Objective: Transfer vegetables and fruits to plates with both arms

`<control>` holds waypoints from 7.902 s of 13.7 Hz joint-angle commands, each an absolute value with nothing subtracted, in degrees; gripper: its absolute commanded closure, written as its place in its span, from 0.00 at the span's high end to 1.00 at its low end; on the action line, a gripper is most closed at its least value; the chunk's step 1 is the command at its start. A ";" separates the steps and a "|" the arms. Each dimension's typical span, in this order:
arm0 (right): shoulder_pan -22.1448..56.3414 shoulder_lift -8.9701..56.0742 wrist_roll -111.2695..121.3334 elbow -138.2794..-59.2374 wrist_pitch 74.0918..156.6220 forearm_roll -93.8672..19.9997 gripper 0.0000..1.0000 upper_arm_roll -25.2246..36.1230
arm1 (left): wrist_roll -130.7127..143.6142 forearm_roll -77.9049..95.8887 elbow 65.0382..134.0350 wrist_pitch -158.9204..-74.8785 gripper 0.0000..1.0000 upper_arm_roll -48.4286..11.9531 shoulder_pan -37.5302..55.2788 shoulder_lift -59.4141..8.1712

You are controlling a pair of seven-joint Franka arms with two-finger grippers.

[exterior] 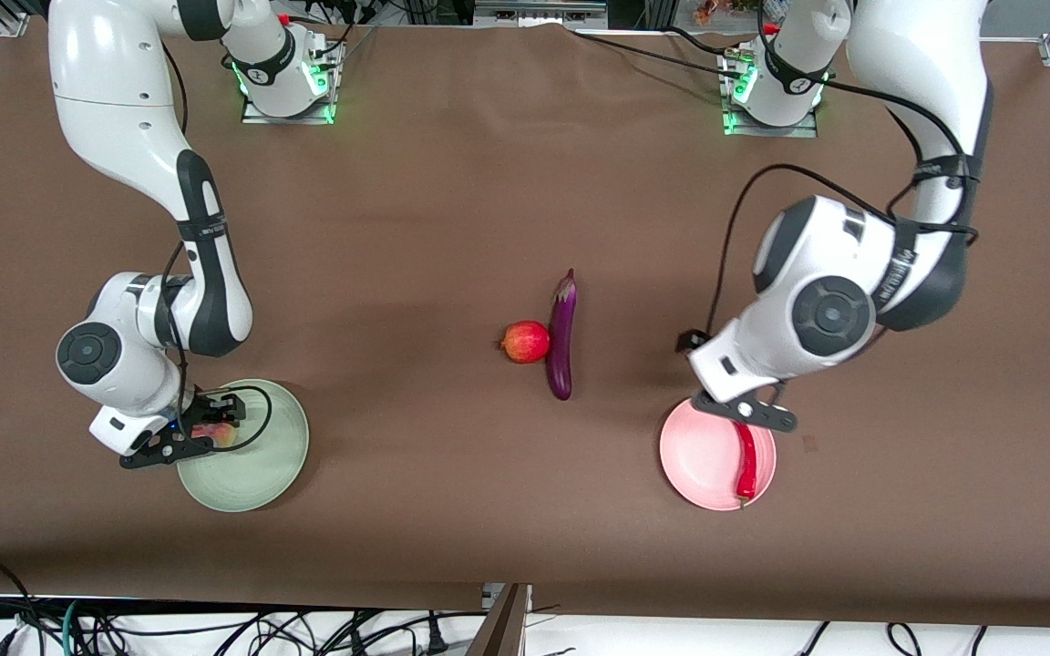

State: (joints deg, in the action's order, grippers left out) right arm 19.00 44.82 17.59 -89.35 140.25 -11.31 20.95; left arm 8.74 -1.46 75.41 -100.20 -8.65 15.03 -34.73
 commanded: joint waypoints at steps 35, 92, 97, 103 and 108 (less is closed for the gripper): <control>45.26 43.59 -41.04 -85.25 141.59 -10.90 1.00 6.59 | 7.03 -8.70 85.70 -123.49 0.10 -9.14 9.49 -37.86; 13.72 15.85 6.50 -77.94 84.74 -5.71 1.00 11.17 | -4.31 0.44 97.65 -89.39 1.00 -2.29 0.00 4.04; 7.21 5.73 6.86 -84.53 81.56 0.16 1.00 7.38 | -4.39 0.44 97.73 -89.30 1.00 -2.29 0.00 4.04; 4.31 2.99 6.42 -87.71 81.65 2.81 1.00 2.37 | -4.48 0.44 97.73 -89.03 1.00 -2.20 0.00 4.04; 4.40 4.57 6.42 -85.78 81.12 2.46 1.00 2.55 | -4.92 0.44 97.82 -88.86 1.00 -2.02 -0.17 4.04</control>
